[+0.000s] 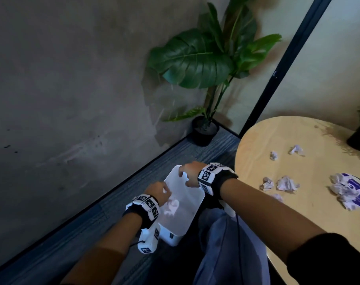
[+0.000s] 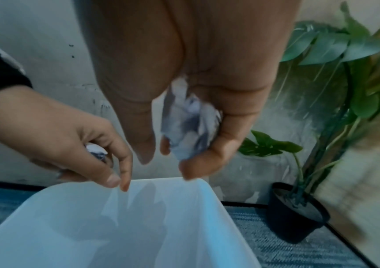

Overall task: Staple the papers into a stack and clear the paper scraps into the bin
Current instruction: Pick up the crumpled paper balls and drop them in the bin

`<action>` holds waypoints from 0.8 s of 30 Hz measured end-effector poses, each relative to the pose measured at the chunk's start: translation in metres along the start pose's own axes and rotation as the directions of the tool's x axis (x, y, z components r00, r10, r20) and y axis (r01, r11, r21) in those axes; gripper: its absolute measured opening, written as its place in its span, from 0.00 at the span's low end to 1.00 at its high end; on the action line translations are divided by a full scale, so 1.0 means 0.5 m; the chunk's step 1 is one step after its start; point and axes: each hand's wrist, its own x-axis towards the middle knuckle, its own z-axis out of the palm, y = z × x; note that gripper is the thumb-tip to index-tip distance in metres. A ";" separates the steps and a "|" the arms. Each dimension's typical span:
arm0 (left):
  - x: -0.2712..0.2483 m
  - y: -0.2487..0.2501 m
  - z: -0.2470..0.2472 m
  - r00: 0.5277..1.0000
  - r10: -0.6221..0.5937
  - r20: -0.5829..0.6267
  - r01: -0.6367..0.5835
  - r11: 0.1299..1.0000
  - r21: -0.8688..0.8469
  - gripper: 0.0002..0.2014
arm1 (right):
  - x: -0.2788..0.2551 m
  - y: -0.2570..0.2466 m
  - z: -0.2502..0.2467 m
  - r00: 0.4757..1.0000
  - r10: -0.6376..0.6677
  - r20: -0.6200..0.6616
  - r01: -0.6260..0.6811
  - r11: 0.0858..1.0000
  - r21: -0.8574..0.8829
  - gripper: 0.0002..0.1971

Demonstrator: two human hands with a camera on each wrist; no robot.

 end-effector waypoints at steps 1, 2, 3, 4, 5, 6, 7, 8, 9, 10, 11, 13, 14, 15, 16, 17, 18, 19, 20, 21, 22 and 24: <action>-0.001 -0.003 0.000 1.000 -0.003 -0.017 0.003 1.000 0.001 0.06 | 0.010 -0.002 0.008 1.000 0.009 0.011 -0.009 1.000 0.004 0.19; 0.000 -0.007 0.001 0.999 -0.005 -0.031 0.006 1.000 0.004 0.06 | 0.017 -0.004 0.012 1.000 0.016 0.020 -0.016 1.000 0.013 0.17; 0.003 -0.011 0.003 0.999 0.001 -0.040 0.000 1.000 0.007 0.08 | 0.021 -0.004 0.016 1.000 0.013 0.019 -0.013 1.000 0.020 0.17; 0.006 -0.013 0.006 0.999 0.012 -0.039 -0.011 1.000 0.013 0.10 | 0.024 -0.003 0.018 1.000 0.013 0.012 -0.013 1.000 0.026 0.18; 0.009 -0.015 0.011 0.999 0.029 -0.031 -0.029 0.999 0.016 0.11 | 0.025 0.000 0.018 1.000 0.013 0.000 -0.013 0.999 0.045 0.19; 0.011 -0.016 0.014 0.999 0.041 -0.018 -0.041 0.999 0.011 0.12 | 0.024 0.002 0.015 1.000 0.015 -0.012 -0.014 0.998 0.068 0.20; 0.015 -0.017 0.020 0.999 0.048 -0.007 -0.048 0.999 0.001 0.12 | 0.023 0.006 0.011 1.000 0.013 -0.028 -0.010 0.996 0.085 0.21; 0.017 -0.016 0.025 0.999 0.048 0.008 -0.048 0.999 -0.011 0.14 | 0.019 0.011 0.006 0.999 0.012 -0.038 -0.009 0.995 0.096 0.20; 0.019 -0.015 0.029 0.999 0.044 0.024 -0.044 0.999 -0.025 0.17 | 0.015 0.015 0.000 0.999 0.012 -0.043 -0.007 0.994 0.105 0.20; 0.020 -0.011 0.033 0.998 0.038 0.040 -0.037 0.999 -0.035 0.20 | 0.009 0.021 -0.006 0.999 0.017 -0.043 -0.012 0.994 0.112 0.19; 0.022 -0.006 0.035 0.998 0.041 0.044 -0.040 0.999 -0.036 0.23 | 0.002 0.027 -0.013 0.999 0.018 -0.044 -0.013 0.993 0.117 0.18; 0.023 0.005 0.036 0.998 0.062 0.028 -0.061 0.998 -0.030 0.25 | -0.018 0.037 -0.028 0.998 0.020 -0.057 -0.012 0.991 0.136 0.16; 0.021 0.011 0.034 0.998 0.065 0.018 -0.065 0.997 -0.032 0.25 | -0.031 0.042 -0.036 0.997 0.022 -0.069 -0.011 0.988 0.157 0.16; 0.020 0.016 0.032 0.998 0.061 0.012 -0.061 0.997 -0.040 0.24 | -0.044 0.047 -0.043 0.996 0.024 -0.083 -0.008 0.983 0.186 0.15; 0.016 0.022 0.029 0.998 0.058 0.008 -0.058 0.997 -0.046 0.24 | -0.059 0.054 -0.049 0.995 0.028 -0.096 -0.007 0.976 0.217 0.15; 0.014 0.028 0.026 0.998 0.060 0.006 -0.059 0.997 -0.048 0.24 | -0.073 0.062 -0.053 0.993 0.035 -0.110 -0.007 0.968 0.250 0.14; 0.011 0.036 0.022 0.997 0.071 0.006 -0.070 0.996 -0.045 0.23 | -0.089 0.071 -0.055 0.991 0.044 -0.124 -0.006 0.958 0.286 0.13; 0.008 0.045 0.019 0.996 0.089 0.007 -0.089 0.995 -0.041 0.22 | -0.105 0.082 -0.056 0.988 0.057 -0.142 -0.009 0.948 0.317 0.13; 0.005 0.054 0.016 0.994 0.112 0.011 -0.111 0.993 -0.036 0.21 | -0.121 0.095 -0.056 0.984 0.072 -0.163 -0.013 0.941 0.337 0.13; 0.002 0.065 0.015 0.991 0.134 0.015 -0.134 0.990 -0.033 0.20 | -0.138 0.110 -0.053 0.978 0.089 -0.190 -0.018 0.938 0.345 0.13; -0.001 0.077 0.013 0.988 0.153 0.027 -0.152 0.988 -0.036 0.19 | -0.156 0.127 -0.050 0.970 0.110 -0.219 -0.028 0.937 0.347 0.12; -0.006 0.105 0.015 0.980 0.195 0.043 -0.192 0.979 -0.061 0.16 | -0.196 0.162 -0.038 0.949 0.163 -0.271 -0.056 0.930 0.363 0.12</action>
